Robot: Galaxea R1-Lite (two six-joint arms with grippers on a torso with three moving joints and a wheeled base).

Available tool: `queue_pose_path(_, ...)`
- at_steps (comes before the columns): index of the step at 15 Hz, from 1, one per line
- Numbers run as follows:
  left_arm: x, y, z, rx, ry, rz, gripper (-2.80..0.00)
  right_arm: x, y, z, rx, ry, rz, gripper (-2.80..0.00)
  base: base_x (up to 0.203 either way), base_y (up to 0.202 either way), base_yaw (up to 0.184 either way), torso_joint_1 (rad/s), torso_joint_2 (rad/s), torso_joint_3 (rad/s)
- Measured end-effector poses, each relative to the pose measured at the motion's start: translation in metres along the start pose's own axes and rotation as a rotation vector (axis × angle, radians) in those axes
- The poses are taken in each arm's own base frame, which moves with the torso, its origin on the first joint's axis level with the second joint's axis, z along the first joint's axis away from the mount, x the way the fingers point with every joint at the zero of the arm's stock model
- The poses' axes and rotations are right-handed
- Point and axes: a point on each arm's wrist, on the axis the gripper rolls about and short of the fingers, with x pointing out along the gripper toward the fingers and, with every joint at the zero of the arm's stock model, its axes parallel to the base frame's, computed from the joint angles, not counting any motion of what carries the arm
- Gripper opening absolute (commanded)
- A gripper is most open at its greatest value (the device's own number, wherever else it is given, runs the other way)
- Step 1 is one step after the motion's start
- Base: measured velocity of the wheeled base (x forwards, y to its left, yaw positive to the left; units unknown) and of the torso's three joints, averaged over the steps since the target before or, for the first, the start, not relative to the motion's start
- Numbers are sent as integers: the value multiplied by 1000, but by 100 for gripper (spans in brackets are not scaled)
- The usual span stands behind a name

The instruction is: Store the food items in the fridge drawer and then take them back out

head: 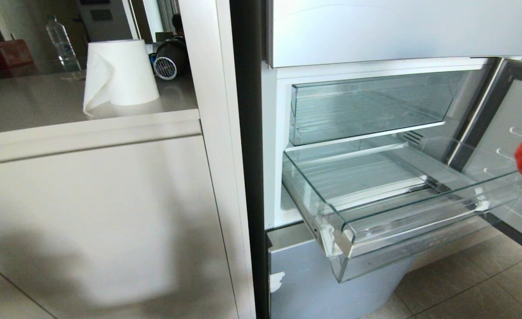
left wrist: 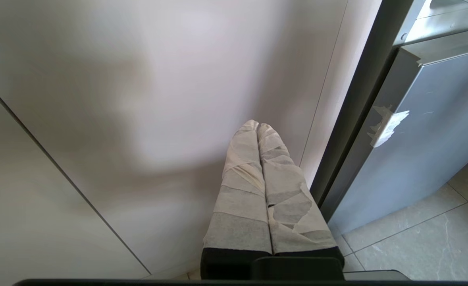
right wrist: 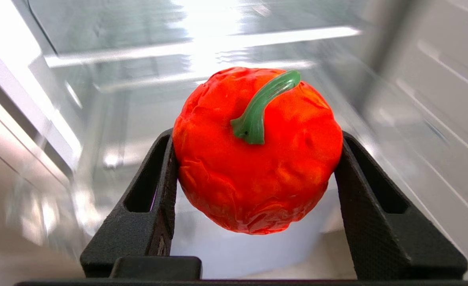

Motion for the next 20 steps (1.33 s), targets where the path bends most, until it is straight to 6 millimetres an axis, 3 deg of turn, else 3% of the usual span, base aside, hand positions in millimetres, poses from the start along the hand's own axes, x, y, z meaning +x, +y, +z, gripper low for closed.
queue_pose_path(3, 0, 0, 0, 0, 0, 0, -280, -50, 0, -76, -54, 49, -55, -280, 0, 0, 0, 0, 0, 0)
queue_pose_path(6, 0, 0, 0, 0, 0, 0, -280, -73, -1, -152, -103, 130, -70, -280, 0, 0, 0, 0, 0, 0)
queue_pose_path(8, 0, 0, 0, 0, 0, 0, -280, -80, -1, -182, -93, 155, -82, -280, 0, 0, 0, 0, 0, 0)
queue_pose_path(11, 0, 0, 0, 0, 0, 0, -280, -87, 0, -201, -55, 200, -98, -280, 0, 0, 0, 0, 0, 0)
queue_pose_path(20, 0, 0, 0, -3, 0, 0, -280, -104, 2, -206, -60, -29, -85, -280, 0, 0, 0, 0, 0, 0)
